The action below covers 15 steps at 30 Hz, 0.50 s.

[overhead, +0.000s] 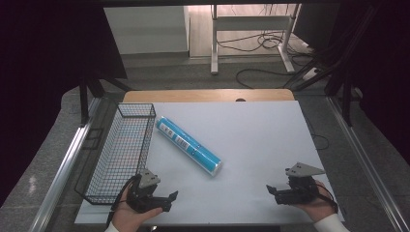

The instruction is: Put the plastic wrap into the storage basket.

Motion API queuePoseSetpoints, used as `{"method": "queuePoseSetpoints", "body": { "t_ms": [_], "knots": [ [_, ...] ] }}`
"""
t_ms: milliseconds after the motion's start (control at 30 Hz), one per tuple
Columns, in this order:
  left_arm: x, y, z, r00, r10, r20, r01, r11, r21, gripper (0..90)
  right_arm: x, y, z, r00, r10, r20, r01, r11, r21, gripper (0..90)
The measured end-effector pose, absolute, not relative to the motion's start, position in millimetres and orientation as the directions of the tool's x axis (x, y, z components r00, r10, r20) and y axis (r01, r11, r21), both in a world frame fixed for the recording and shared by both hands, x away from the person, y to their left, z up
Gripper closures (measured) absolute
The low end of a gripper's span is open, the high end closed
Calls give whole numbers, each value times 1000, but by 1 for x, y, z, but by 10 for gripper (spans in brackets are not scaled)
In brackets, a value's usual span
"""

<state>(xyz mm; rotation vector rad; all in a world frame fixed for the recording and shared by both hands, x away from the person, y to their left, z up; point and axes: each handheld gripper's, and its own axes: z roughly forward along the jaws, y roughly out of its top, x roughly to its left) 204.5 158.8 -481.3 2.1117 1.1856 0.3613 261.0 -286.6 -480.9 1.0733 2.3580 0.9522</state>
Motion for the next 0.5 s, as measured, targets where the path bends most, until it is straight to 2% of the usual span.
{"method": "queuePoseSetpoints", "body": {
  "t_ms": [500],
  "knots": [
    [204, 157, -482, 563, 822, -81, 638, -371, 675, 110, 261, -285, -478, -620, 784, -26, 551, 460, 696, 147]
  ]
}}
